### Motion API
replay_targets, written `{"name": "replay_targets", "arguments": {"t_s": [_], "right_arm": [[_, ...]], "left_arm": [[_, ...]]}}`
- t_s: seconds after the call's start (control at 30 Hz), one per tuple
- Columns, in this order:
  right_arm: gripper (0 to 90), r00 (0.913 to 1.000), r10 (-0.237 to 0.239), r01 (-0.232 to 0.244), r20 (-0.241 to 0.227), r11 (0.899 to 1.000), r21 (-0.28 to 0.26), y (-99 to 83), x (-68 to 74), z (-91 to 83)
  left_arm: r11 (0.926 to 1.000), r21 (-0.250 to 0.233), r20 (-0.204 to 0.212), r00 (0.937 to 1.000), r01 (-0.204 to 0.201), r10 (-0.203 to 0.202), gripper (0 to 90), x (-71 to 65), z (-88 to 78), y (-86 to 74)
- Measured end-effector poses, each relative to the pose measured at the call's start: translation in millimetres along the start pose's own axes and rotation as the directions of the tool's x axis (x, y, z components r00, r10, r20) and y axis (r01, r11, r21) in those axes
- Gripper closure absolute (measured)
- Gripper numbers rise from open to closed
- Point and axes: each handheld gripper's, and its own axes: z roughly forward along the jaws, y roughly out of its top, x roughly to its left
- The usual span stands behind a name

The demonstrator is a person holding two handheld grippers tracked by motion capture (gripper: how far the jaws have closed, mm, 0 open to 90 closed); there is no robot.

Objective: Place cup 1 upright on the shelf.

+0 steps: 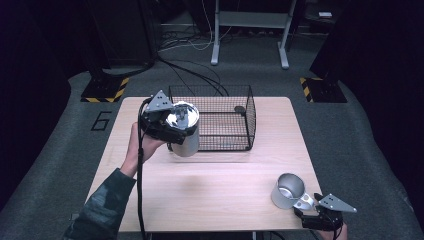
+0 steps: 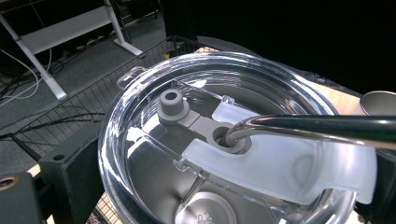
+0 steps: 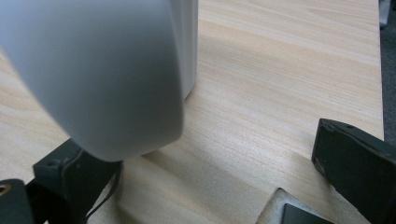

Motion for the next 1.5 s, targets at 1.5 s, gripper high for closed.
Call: {"name": "replay_targets", "arguments": {"t_s": [1.5], "right_arm": [[1.9,1.0000,-0.001,0.001,-0.001,1.000,0.003,0.0,-0.3,-0.3]], "left_arm": [[0.9998,0.022,-0.076,0.9971,-0.003,0.005,3.9,41.7,50.0,48.0]]}}
